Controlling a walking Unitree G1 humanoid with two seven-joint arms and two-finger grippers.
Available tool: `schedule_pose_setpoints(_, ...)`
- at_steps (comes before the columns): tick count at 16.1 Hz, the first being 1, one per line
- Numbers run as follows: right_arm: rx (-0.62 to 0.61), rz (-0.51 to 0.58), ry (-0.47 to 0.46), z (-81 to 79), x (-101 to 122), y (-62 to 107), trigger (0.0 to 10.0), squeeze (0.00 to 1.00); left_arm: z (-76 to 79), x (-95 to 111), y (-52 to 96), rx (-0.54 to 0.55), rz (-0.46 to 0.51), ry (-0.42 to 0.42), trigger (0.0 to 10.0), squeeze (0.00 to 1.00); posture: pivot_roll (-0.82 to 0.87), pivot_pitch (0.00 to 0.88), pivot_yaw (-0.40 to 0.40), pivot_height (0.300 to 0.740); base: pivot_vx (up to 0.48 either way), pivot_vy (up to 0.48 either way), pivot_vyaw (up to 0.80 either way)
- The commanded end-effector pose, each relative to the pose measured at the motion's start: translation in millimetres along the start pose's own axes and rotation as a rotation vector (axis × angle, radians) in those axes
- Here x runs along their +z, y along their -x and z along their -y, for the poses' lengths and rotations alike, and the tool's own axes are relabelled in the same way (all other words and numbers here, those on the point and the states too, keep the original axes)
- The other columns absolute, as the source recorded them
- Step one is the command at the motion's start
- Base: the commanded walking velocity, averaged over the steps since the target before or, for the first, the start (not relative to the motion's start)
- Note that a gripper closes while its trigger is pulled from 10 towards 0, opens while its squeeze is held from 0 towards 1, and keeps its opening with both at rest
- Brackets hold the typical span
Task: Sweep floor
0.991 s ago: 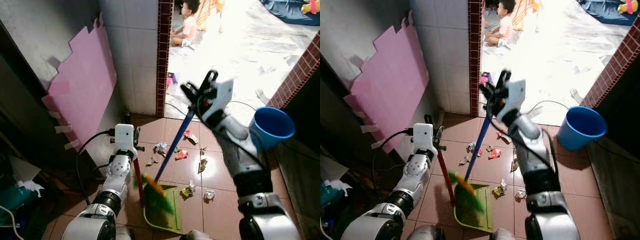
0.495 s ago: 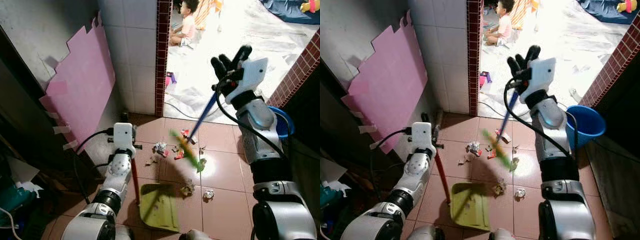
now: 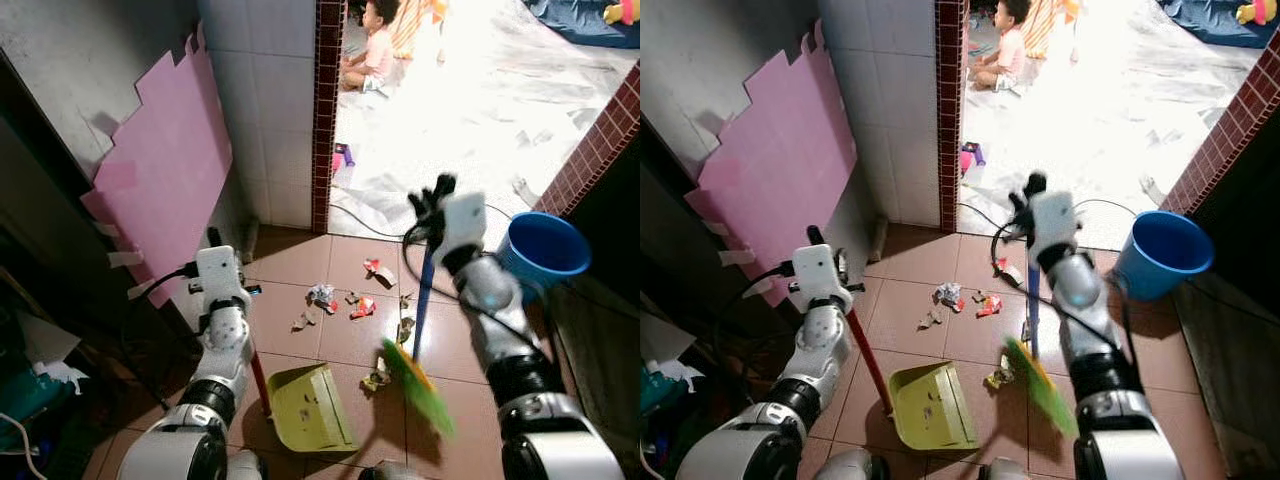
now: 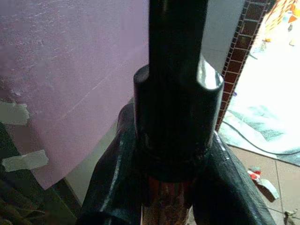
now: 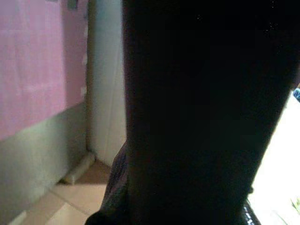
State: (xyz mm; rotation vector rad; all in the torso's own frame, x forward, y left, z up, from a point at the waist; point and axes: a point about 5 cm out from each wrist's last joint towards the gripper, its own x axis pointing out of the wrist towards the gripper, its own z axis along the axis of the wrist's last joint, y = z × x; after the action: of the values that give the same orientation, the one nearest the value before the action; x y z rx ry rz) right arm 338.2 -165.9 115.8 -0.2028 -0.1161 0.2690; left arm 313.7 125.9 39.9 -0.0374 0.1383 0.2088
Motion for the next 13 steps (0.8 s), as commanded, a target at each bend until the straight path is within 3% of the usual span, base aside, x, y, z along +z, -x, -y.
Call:
schedule_pose_setpoints(1,0.002,0.033,0.017,-4.8,4.6,-3.2,10.0,0.00,6.6,-4.0,2.0,-0.029,-0.024,-0.024,10.0,0.00,-0.03,0.000,0.015,0.740,0.000,0.000,0.00)
schedule_pose_setpoints(8,0.123,0.050,-0.173,-40.7,2.0,-2.9,10.0,0.00,19.0,-10.2,6.6,-0.107,-0.060,-0.022,10.0,0.00,-0.03,0.000,0.014,0.740,0.000,0.000,0.00)
schedule_pose_setpoints(13,0.309,0.049,-0.327,-47.0,15.7,-6.4,10.0,0.00,21.6,-11.8,7.0,-0.127,-0.077,-0.024,10.0,0.00,-0.04,0.000,0.014,0.740,0.000,0.000,0.00)
